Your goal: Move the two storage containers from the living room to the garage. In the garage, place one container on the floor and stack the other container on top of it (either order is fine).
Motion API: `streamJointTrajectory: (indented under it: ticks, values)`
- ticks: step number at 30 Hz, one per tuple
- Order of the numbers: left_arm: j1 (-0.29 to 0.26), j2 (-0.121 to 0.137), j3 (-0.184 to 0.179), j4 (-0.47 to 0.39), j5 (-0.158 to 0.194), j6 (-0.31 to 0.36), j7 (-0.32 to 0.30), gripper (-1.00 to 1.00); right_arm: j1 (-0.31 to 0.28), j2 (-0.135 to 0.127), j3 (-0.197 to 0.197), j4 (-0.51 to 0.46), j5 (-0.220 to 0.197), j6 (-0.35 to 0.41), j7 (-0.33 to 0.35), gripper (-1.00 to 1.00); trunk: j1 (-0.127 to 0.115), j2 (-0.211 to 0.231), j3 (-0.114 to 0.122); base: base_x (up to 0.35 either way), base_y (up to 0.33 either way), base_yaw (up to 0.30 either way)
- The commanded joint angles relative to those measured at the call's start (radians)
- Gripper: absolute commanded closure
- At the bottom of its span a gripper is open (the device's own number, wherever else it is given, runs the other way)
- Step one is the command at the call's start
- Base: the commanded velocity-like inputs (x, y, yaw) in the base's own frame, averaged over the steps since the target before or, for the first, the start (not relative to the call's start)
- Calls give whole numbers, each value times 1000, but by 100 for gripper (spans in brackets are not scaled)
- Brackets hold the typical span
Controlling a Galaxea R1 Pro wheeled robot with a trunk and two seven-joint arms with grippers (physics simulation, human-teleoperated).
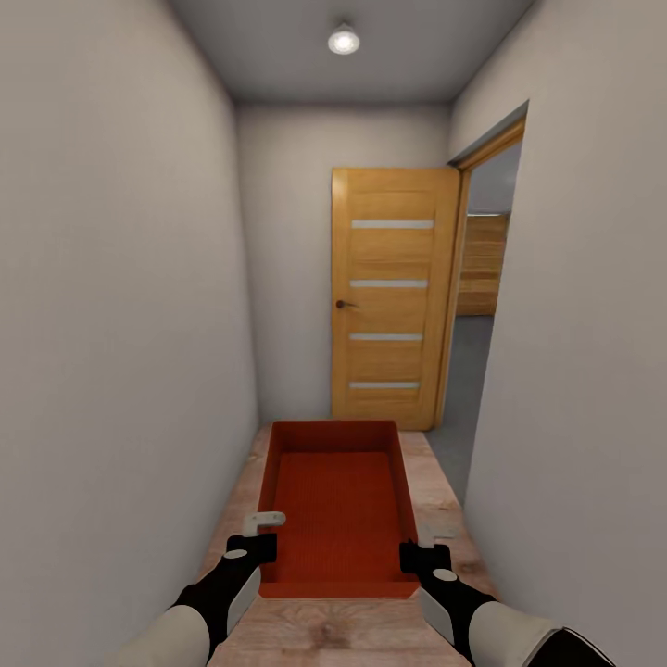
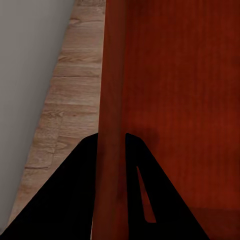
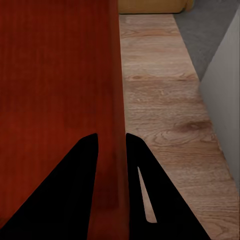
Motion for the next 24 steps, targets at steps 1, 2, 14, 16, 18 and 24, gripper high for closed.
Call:
streamJointTrajectory:
  ticks: [1,2,14,16,18,24]
  values:
    - [-1,16,96,0,6,6,3,100,-1,-6,-16,-4,5,-8,6,100,1,-1,-1,324,0,0]
    - [-1,16,96,0,6,6,3,100,-1,-6,-16,-4,5,-8,6,100,1,-1,-1,324,0,0]
    - [-1,16,96,0,6,6,3,100,-1,-6,-16,-4,5,-8,6,100,1,-1,-1,324,0,0]
    - [-1,16,96,0,6,6,3,100,-1,-6,-16,-4,6,-8,6,100,1,-1,-1,324,0,0]
    - [-1,16,96,0,6,6,3,100,-1,-6,-16,-4,6,-8,6,100,1,-1,-1,324,0,0]
    - [-1,16,96,0,6,6,3,100,-1,-6,-16,-4,5,-8,6,100,1,-1,-1,324,0,0]
